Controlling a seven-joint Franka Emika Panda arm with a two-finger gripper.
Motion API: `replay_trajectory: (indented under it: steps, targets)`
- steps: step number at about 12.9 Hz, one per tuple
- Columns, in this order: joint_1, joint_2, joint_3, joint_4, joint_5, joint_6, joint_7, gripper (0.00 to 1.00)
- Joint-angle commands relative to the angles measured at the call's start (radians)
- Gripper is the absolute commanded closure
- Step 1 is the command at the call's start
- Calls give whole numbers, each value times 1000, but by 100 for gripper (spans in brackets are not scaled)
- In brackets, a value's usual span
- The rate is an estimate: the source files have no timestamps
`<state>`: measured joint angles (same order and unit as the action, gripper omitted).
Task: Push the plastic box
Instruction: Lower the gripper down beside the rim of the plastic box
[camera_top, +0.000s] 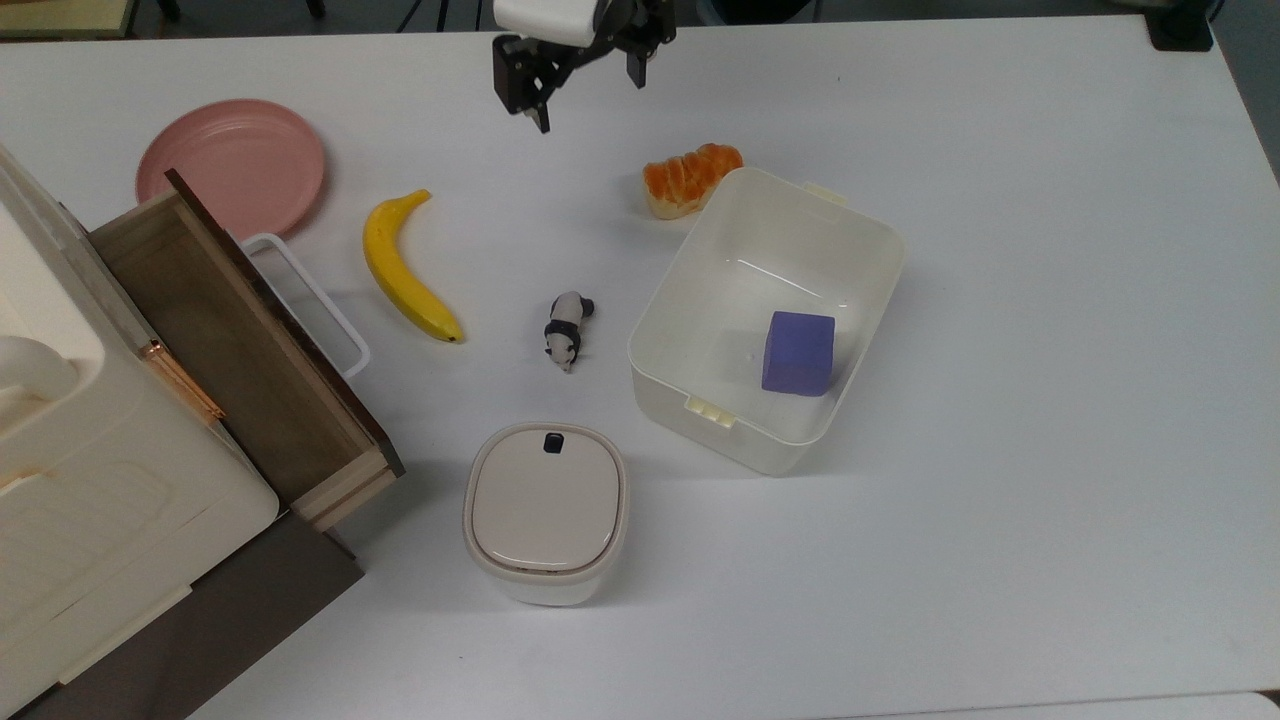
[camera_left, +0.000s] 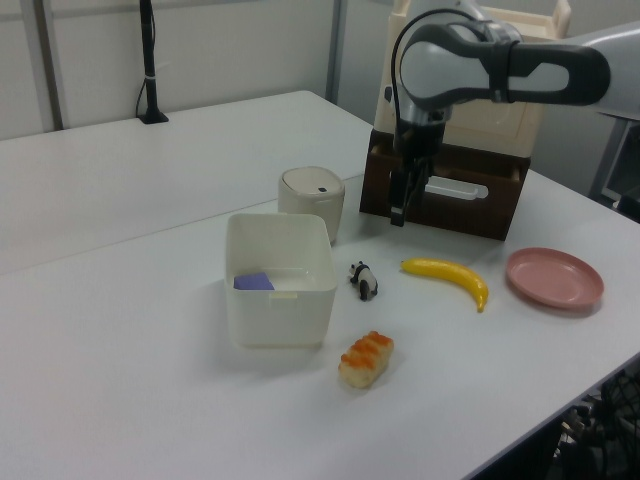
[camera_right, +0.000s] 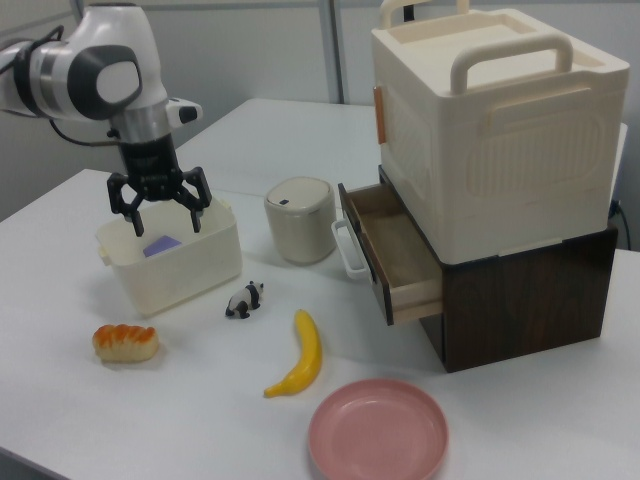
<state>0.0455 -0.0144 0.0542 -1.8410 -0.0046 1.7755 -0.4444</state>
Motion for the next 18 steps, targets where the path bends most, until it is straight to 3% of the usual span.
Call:
replay_trajectory:
  steps: [1, 7, 12, 18]
  targets:
    - [11, -16, -5, -79, -15, 119, -150, 0]
    - [8, 43, -7, -83, -43, 133, -378, 0]
    - [48, 123, -7, -73, -90, 159, -376, 0]
    - [65, 189, -5, -70, -77, 261, -362, 0]
